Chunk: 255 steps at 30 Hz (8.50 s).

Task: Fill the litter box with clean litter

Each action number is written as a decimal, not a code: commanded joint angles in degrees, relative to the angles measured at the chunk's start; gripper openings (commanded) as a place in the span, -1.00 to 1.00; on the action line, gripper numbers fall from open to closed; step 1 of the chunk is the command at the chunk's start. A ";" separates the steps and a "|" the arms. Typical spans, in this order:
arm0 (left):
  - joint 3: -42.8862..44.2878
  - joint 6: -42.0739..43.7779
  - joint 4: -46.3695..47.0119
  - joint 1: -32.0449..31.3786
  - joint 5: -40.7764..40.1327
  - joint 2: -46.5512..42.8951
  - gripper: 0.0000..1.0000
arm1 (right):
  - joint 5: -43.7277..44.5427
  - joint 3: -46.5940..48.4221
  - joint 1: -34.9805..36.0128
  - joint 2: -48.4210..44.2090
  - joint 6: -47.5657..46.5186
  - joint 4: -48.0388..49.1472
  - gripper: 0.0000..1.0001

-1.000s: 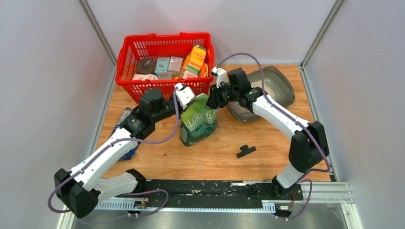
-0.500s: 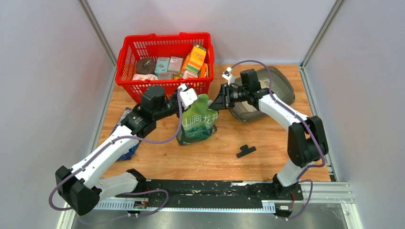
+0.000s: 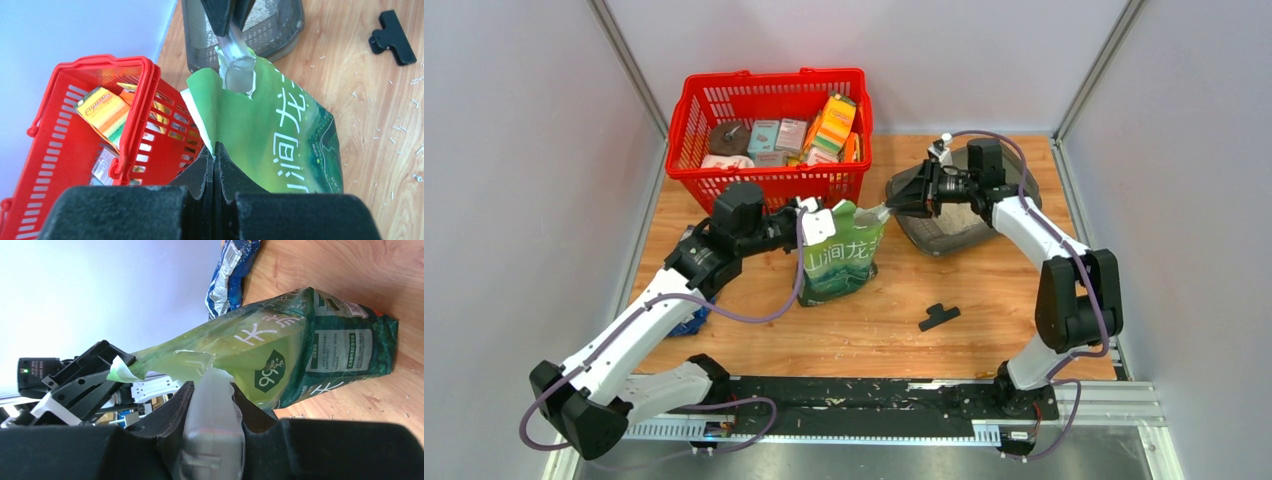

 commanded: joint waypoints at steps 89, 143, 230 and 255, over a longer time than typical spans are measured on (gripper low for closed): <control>1.01 21.46 10.39 0.73 2.52 -2.99 -1.00 | -15.41 3.22 -17.72 -3.21 21.76 28.34 -1.00; -1.18 17.34 6.96 0.02 4.98 -6.15 -1.00 | 46.29 9.04 -21.60 -9.17 -72.73 -7.16 -1.00; 0.40 -18.44 7.67 0.02 -0.12 -5.19 -1.00 | 0.68 17.13 11.98 -2.05 -63.84 -40.05 0.54; 10.07 -21.34 -7.10 4.58 -3.45 -7.37 -0.14 | 14.20 -6.61 18.92 -15.33 -57.61 -0.31 -0.07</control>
